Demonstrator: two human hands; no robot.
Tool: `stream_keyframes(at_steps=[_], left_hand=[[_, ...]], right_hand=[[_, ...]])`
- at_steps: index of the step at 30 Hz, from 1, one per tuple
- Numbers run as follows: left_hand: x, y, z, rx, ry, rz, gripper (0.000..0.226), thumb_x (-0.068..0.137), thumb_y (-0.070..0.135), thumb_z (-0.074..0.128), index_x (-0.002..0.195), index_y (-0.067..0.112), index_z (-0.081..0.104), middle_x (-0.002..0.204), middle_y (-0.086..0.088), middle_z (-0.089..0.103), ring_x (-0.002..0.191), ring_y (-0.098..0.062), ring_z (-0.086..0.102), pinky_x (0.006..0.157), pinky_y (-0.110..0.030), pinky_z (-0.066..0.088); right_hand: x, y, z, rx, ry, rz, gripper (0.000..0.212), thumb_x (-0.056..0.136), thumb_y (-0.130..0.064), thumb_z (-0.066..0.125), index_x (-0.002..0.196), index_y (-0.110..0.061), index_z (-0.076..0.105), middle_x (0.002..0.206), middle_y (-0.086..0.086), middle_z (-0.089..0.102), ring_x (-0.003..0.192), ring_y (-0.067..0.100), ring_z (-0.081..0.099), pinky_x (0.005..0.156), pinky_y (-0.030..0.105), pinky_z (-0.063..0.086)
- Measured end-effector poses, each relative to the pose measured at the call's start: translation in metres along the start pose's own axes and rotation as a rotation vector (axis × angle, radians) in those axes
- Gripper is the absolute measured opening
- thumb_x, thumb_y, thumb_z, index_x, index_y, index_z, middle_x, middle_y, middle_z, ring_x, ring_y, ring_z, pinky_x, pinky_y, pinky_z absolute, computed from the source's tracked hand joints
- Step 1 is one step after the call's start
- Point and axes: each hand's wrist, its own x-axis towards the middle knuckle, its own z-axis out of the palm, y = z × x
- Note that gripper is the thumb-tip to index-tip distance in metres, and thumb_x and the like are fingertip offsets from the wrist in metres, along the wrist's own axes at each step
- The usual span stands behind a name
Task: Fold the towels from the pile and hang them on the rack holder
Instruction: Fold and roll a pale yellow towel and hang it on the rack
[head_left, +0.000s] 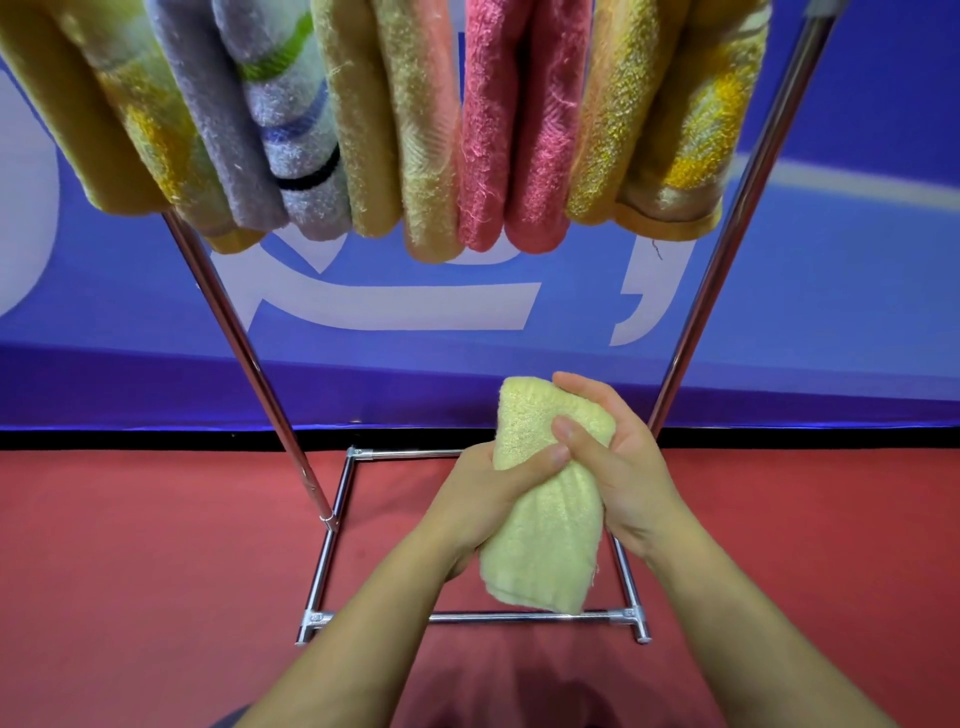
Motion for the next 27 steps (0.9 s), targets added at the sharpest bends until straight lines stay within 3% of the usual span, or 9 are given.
stream_keyframes(at_steps=[5,7,11,14,16,18,23,27], left_hand=[[0.003,-0.001,-0.005,0.019,0.037,-0.003,0.031,0.092,0.025,0.075,0.114,0.004,0.074,0.110,-0.016,0.078,0.104,-0.033,0.075,0.100,-0.054,0.055],[0.005,0.001,-0.008,0.025,0.056,-0.002,0.029,0.092,0.023,0.075,0.113,0.003,0.074,0.109,-0.018,0.078,0.104,-0.035,0.075,0.099,-0.055,0.056],[0.006,0.004,-0.019,0.017,0.101,-0.006,0.027,0.094,0.020,0.073,0.114,0.002,0.072,0.109,-0.018,0.078,0.102,-0.034,0.076,0.091,-0.048,0.061],[0.003,0.007,-0.022,-0.017,0.035,-0.033,0.031,0.095,0.022,0.071,0.120,0.003,0.070,0.113,-0.017,0.077,0.105,-0.033,0.075,0.090,-0.045,0.060],[0.001,0.008,-0.020,-0.020,-0.030,-0.049,0.032,0.096,0.023,0.069,0.122,0.003,0.069,0.115,-0.017,0.076,0.108,-0.034,0.074,0.091,-0.045,0.060],[-0.001,0.007,-0.016,-0.031,-0.074,-0.052,0.033,0.098,0.023,0.067,0.124,0.003,0.067,0.118,-0.018,0.075,0.110,-0.034,0.073,0.093,-0.045,0.059],[0.002,0.005,-0.011,-0.097,-0.148,-0.070,0.036,0.099,0.019,0.065,0.134,0.007,0.062,0.128,-0.019,0.070,0.120,-0.037,0.068,0.105,-0.054,0.052],[0.002,0.001,-0.004,-0.021,-0.230,-0.017,0.049,0.093,0.003,0.070,0.139,0.013,0.058,0.133,-0.017,0.068,0.124,-0.036,0.065,0.107,-0.054,0.051]], right_hand=[[0.004,-0.001,-0.005,0.015,-0.014,0.023,0.052,0.081,-0.021,0.076,0.131,-0.031,0.065,0.120,0.025,0.070,0.108,0.035,0.068,0.101,0.055,0.053],[0.005,-0.001,-0.007,0.016,0.025,0.056,0.059,0.076,-0.029,0.081,0.133,-0.034,0.064,0.118,0.021,0.072,0.110,0.035,0.069,0.103,0.054,0.052],[0.009,0.000,-0.012,-0.183,0.269,0.084,0.053,0.076,-0.045,0.083,0.125,-0.030,0.068,0.098,0.007,0.080,0.100,0.028,0.075,0.099,0.054,0.055],[0.008,0.001,-0.013,-0.221,0.180,0.193,0.071,0.067,-0.065,0.081,0.125,-0.026,0.068,0.109,0.001,0.078,0.107,0.018,0.073,0.109,0.050,0.049],[0.004,0.002,-0.008,-0.107,0.027,0.314,0.061,0.075,-0.053,0.078,0.123,-0.016,0.070,0.116,0.007,0.077,0.111,0.025,0.072,0.109,0.051,0.048],[0.003,0.002,-0.005,-0.015,-0.002,0.345,0.048,0.083,-0.037,0.076,0.121,-0.009,0.070,0.115,0.013,0.076,0.109,0.030,0.073,0.105,0.052,0.051],[0.004,0.001,-0.002,0.064,0.125,0.283,0.038,0.088,-0.029,0.075,0.117,-0.005,0.071,0.111,0.017,0.077,0.104,0.034,0.074,0.099,0.056,0.054],[0.005,0.003,-0.001,0.064,0.215,0.264,0.039,0.086,-0.031,0.077,0.115,-0.006,0.072,0.106,0.015,0.078,0.099,0.033,0.076,0.093,0.054,0.058]])
